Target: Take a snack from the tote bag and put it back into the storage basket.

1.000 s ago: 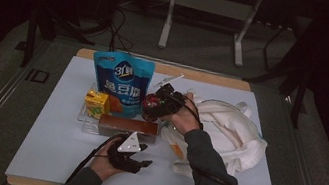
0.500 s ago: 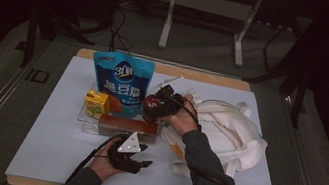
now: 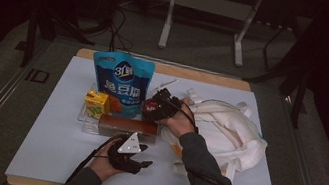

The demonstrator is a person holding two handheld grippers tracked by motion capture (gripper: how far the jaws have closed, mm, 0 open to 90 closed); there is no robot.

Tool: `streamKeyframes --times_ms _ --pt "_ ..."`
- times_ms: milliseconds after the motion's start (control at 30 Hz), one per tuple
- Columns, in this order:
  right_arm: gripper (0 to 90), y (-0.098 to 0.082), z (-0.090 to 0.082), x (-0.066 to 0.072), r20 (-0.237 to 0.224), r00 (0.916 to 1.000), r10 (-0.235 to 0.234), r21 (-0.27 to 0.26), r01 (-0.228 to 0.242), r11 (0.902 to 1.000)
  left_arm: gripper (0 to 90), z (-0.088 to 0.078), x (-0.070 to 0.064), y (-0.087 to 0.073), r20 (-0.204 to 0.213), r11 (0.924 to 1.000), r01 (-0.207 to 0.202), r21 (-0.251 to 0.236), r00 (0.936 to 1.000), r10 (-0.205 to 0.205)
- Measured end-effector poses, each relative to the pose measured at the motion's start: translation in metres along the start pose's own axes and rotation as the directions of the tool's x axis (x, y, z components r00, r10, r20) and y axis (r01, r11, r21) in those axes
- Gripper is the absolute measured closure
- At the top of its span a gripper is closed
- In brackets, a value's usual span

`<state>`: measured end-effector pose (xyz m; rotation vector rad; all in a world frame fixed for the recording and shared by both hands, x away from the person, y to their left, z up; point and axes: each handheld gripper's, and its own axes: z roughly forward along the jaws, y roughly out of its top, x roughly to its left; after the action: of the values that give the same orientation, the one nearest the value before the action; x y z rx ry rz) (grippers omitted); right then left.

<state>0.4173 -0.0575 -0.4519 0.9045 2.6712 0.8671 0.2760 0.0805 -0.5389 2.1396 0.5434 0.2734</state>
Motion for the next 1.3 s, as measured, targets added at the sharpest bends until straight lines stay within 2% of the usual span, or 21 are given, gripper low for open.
streamKeyframes --times_ms 200,633,867,967,1033,1200,1300 --pt "25.4 0.000 0.005 0.002 0.011 0.9999 -0.009 0.023 0.009 0.9997 42.0 0.000 0.000 0.000 0.000 1.0000 -0.003 0.000 1.0000 0.003" --pt "25.2 -0.001 0.006 0.006 0.026 0.9997 -0.003 0.028 0.002 0.9996 41.9 0.000 0.000 0.000 0.001 1.0000 -0.001 0.002 1.0000 0.001" --pt "24.9 0.001 0.009 0.009 0.033 0.9995 -0.005 0.049 0.004 0.9988 41.8 0.000 0.000 0.000 0.002 1.0000 -0.001 0.002 1.0000 0.001" --pt "24.7 0.001 0.009 0.008 0.042 0.9991 0.004 0.040 -0.006 0.9992 41.8 0.000 0.000 0.000 0.002 1.0000 -0.001 0.003 1.0000 0.001" --pt "24.7 0.003 0.005 0.007 0.026 0.9994 0.022 0.016 -0.022 0.9996 41.6 0.000 0.000 0.000 0.001 1.0000 0.000 0.003 1.0000 0.000" --pt "25.4 0.006 -0.005 0.006 0.024 0.9997 0.006 0.006 -0.006 1.0000 41.7 0.000 0.000 0.000 0.001 1.0000 0.000 0.002 1.0000 0.000" --pt "28.9 0.007 -0.009 0.006 0.025 0.9997 -0.005 0.000 0.005 1.0000 41.7 0.000 0.000 0.000 0.001 1.0000 -0.001 0.003 1.0000 0.001"
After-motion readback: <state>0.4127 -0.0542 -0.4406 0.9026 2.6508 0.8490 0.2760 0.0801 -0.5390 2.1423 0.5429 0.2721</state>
